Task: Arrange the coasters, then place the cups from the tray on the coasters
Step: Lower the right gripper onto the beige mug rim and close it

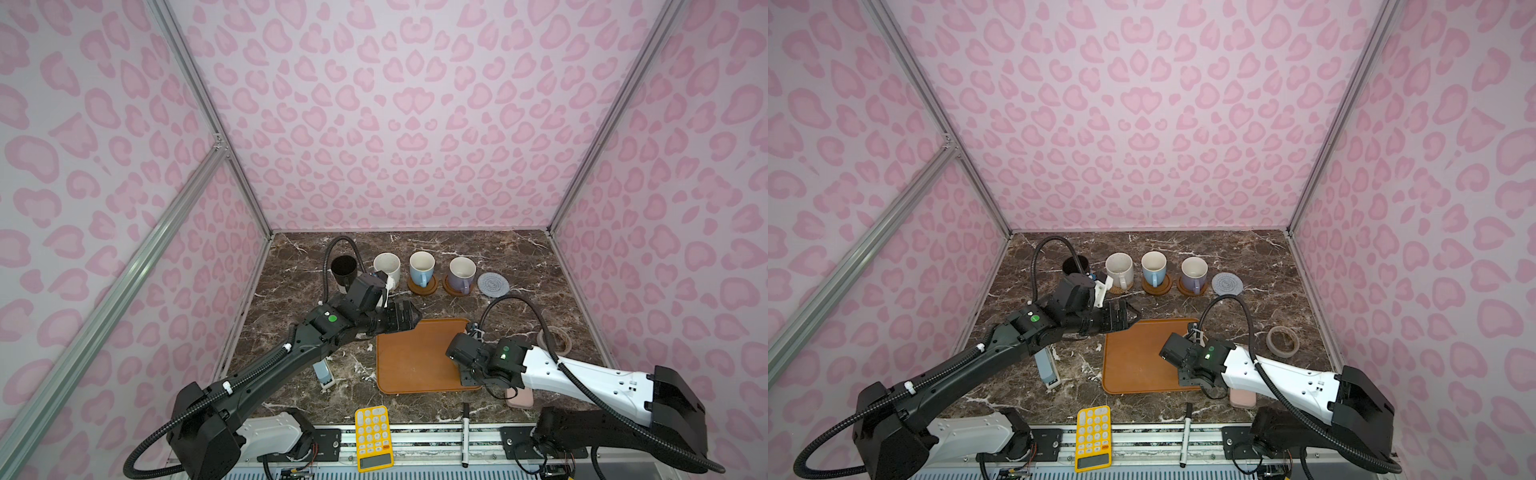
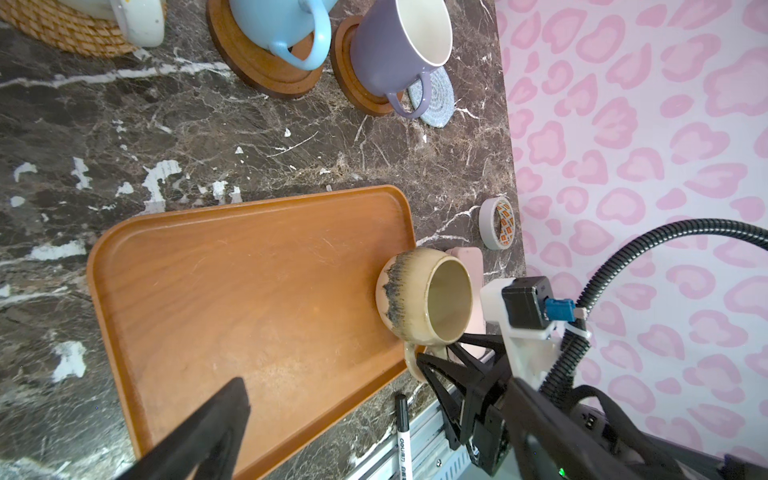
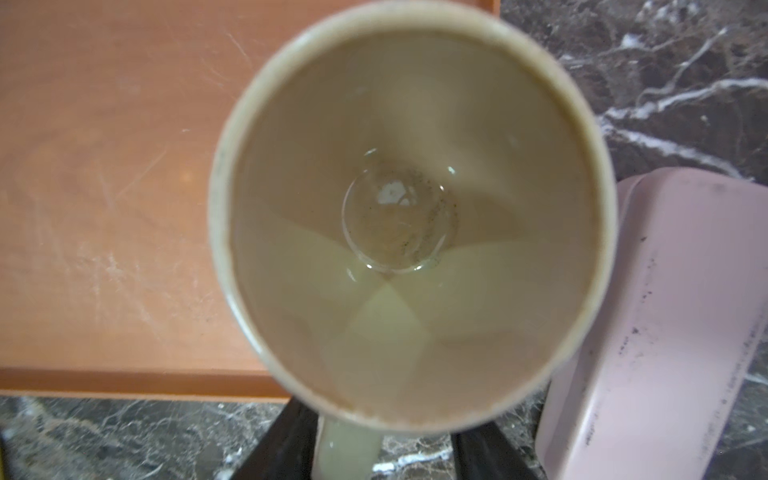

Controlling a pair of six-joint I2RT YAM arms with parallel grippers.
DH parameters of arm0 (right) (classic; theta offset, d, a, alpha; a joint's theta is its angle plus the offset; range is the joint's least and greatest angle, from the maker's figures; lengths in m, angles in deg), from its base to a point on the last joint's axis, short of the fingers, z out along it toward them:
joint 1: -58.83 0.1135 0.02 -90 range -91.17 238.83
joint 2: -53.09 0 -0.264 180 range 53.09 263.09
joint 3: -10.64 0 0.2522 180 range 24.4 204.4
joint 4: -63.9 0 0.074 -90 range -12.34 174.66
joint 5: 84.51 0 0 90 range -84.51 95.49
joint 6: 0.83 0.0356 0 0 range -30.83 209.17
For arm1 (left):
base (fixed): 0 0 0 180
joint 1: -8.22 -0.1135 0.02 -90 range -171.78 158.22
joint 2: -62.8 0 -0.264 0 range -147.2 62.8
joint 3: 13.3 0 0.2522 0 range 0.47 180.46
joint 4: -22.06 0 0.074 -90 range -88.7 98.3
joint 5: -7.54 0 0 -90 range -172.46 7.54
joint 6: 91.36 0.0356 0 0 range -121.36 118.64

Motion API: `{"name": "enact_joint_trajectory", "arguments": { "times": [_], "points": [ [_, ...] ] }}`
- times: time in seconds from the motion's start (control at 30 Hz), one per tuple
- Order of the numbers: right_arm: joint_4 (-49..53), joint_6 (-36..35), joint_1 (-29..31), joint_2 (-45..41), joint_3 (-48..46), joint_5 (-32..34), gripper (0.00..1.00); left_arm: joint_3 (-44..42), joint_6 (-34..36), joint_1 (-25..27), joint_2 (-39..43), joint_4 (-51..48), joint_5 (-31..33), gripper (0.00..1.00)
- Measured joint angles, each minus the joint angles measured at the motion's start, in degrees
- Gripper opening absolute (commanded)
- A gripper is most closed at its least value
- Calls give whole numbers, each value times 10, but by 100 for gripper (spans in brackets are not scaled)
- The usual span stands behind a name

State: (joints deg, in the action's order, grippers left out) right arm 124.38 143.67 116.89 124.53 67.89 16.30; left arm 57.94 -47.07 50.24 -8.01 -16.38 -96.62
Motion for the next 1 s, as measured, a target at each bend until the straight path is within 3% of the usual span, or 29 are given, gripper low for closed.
{"name": "enact_joint_trajectory", "arguments": {
  "times": [0.23,1.0],
  "points": [
    [-18,14,0,36,-2,5,29,-8,-7,9,3,9,1,98],
    [-65,-1,-7,32,-21,22,0,-39,-32,42,-6,55,32,97]
  ]
}}
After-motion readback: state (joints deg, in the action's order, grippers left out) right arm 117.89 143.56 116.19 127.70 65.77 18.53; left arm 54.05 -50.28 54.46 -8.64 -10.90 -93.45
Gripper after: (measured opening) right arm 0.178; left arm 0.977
